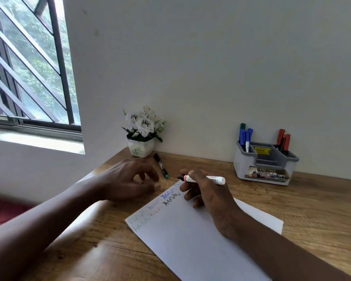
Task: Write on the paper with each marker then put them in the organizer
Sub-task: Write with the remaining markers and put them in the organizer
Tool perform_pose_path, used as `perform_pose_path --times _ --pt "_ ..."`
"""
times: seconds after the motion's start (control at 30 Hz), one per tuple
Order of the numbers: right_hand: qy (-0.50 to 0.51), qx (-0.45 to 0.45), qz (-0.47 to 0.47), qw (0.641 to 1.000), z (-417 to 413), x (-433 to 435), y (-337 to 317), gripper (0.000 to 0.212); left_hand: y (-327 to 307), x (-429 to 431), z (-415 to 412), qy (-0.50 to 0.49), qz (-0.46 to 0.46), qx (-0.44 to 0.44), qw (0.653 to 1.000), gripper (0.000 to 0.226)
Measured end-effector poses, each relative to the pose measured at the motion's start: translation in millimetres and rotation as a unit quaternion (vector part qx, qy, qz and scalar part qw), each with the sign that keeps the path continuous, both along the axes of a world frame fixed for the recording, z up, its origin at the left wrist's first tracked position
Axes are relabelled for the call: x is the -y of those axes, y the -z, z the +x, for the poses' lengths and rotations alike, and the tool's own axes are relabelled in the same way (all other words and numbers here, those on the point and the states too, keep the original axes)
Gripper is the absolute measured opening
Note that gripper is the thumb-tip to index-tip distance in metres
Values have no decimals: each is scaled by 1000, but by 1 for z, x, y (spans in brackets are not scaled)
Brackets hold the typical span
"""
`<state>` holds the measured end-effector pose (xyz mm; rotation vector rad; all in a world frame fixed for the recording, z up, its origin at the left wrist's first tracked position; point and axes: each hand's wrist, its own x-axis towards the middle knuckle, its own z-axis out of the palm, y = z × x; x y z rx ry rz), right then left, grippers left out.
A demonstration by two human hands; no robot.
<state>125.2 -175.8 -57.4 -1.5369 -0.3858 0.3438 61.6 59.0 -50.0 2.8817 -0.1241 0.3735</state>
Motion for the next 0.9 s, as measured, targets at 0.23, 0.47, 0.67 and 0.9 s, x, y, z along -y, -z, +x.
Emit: perform_pose_path --times 0.23,0.47,0.67,0.9 --pt "-25 18 37 999 0 7 -1 16 7 2 2 30 -91 31 995 13" --pt "-70 7 82 994 0 13 -2 12 8 15 -1 90 -292 88 948 18" --pt "-94 23 67 993 1 14 -1 15 7 28 -3 133 -366 70 918 20" --pt "-122 64 66 988 -3 15 -3 16 4 42 -10 151 -441 47 884 21"
